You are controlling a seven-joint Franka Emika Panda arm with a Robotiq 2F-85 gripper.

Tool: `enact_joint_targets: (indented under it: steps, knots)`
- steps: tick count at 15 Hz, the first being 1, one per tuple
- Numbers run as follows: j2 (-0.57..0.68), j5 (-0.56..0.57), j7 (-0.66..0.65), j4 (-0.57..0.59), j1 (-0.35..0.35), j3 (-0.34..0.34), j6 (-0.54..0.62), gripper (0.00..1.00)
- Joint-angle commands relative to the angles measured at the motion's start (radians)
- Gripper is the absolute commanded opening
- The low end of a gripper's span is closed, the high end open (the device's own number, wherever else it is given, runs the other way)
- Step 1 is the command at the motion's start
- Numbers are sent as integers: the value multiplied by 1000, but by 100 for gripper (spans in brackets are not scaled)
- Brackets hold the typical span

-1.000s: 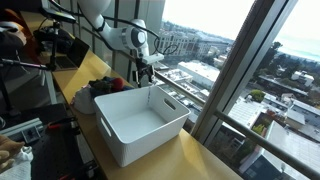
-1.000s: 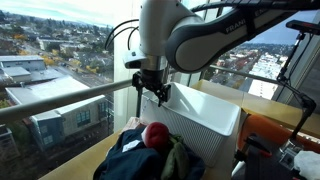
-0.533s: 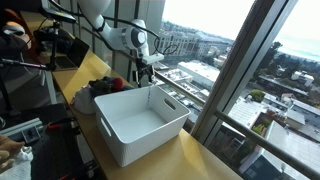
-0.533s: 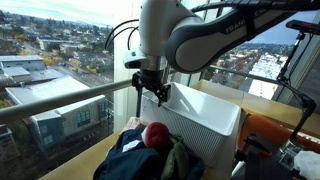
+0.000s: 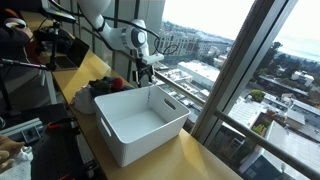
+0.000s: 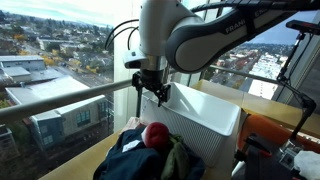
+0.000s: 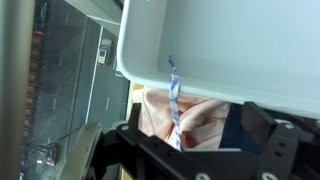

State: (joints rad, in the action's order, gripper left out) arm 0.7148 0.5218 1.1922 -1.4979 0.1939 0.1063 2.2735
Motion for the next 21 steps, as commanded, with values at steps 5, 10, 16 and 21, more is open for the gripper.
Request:
enact_joint_targets:
  steps: [5, 10, 16, 21]
  knots:
    - [21, -42, -30, 11, -4, 8, 37, 100]
    - [43, -86, -56, 9, -5, 14, 60, 100]
    - [50, -49, -71, 13, 9, -13, 82, 98]
    - [48, -30, -69, 14, 11, -21, 80, 52]
